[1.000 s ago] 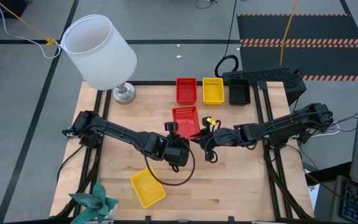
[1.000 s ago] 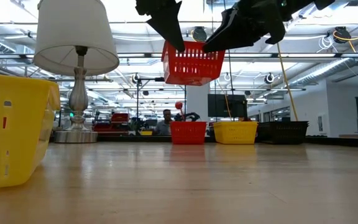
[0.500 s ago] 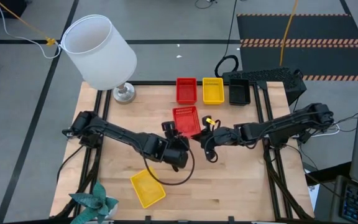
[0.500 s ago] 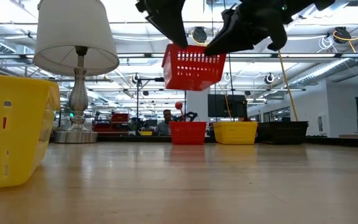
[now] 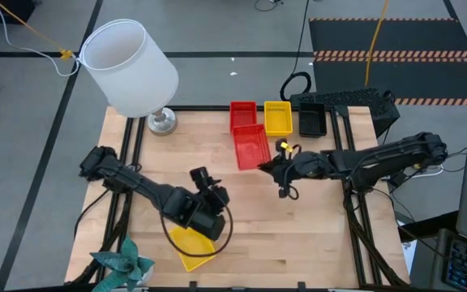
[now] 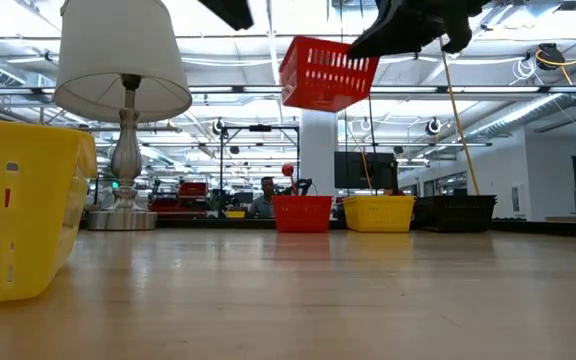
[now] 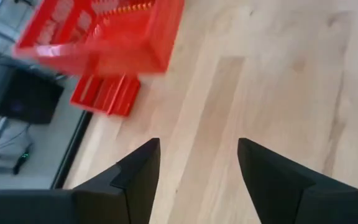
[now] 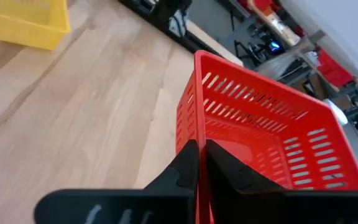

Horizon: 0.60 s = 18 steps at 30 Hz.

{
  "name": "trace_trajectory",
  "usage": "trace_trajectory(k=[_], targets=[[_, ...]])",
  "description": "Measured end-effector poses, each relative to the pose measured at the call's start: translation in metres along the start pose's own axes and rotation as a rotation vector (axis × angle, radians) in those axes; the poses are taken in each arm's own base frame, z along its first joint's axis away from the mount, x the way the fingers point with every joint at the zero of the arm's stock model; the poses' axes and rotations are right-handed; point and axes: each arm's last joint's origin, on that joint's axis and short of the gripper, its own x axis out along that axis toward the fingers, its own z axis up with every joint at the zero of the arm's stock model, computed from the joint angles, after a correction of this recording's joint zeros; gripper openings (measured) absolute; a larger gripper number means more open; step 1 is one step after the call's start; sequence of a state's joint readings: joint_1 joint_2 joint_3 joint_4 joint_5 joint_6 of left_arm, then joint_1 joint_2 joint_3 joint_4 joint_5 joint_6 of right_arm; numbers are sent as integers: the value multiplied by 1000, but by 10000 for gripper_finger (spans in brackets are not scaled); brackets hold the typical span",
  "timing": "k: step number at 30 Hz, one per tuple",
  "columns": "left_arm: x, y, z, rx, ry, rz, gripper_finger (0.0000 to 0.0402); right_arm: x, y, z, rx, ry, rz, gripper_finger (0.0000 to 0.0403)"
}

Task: Stack baskets by color
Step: Stack the bottom red bin on top of the red bin

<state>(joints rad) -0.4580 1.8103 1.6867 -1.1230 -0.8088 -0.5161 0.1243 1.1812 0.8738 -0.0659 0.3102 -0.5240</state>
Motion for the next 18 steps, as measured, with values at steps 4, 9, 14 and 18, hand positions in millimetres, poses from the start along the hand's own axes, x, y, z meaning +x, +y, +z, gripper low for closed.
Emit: trace_trajectory(k=[4, 9, 14, 18], targets=[[-6, -3, -9, -57, 33, 22, 200, -7, -12, -1, -14, -10, -42, 8], [-17, -17, -19, -109, 28, -5, 186, -9, -36, -7, -15, -21, -142, 8], [-11, -34, -43, -96, 23, 13, 180, -3, -58, -19, 3, -64, -129, 8], [2, -45, -59, -129, 20, 2, 177, 4, -70, -29, 1, -70, -127, 8]])
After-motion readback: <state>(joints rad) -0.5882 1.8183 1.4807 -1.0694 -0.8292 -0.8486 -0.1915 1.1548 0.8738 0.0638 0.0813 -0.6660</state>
